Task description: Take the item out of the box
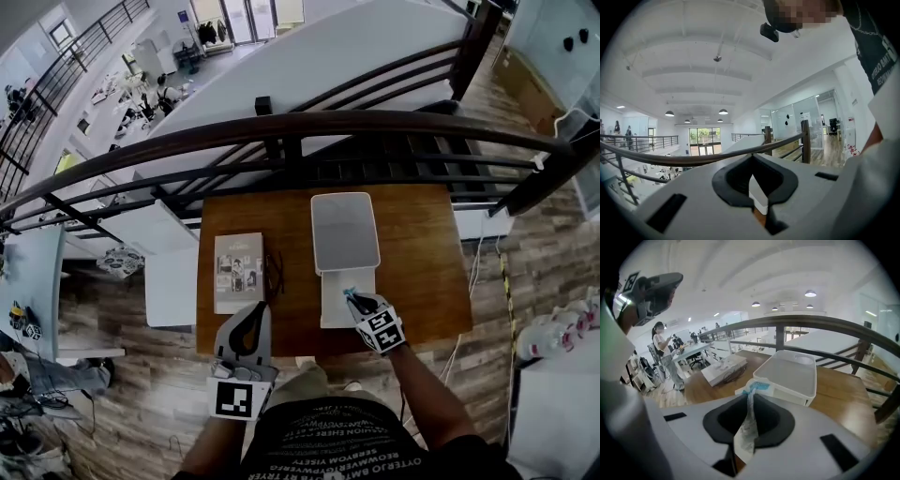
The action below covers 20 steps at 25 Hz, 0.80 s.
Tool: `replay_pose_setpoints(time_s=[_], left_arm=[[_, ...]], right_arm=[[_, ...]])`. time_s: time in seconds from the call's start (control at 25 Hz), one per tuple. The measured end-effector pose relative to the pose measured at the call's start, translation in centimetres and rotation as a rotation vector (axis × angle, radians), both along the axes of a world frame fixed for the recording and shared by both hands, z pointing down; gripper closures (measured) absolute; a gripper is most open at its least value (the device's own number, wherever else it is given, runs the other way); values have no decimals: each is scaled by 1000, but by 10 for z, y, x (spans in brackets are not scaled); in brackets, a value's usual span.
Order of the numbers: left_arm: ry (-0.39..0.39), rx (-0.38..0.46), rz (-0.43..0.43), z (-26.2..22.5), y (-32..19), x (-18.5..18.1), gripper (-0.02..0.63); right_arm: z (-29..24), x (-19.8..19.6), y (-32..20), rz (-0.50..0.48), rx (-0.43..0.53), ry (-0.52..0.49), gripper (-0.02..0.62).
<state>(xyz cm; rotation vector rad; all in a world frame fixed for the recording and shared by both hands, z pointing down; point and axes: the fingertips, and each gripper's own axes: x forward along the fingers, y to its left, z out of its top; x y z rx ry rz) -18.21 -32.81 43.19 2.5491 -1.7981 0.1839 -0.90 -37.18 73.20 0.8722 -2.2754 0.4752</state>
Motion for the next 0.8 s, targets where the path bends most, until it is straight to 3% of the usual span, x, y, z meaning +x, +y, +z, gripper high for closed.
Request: replay_pose_setpoints(time_s=[0.8], left_arm=[[-1,60,24,-25,60,42,601]], right_arm=[[-130,23,51,20,193,-230,563]])
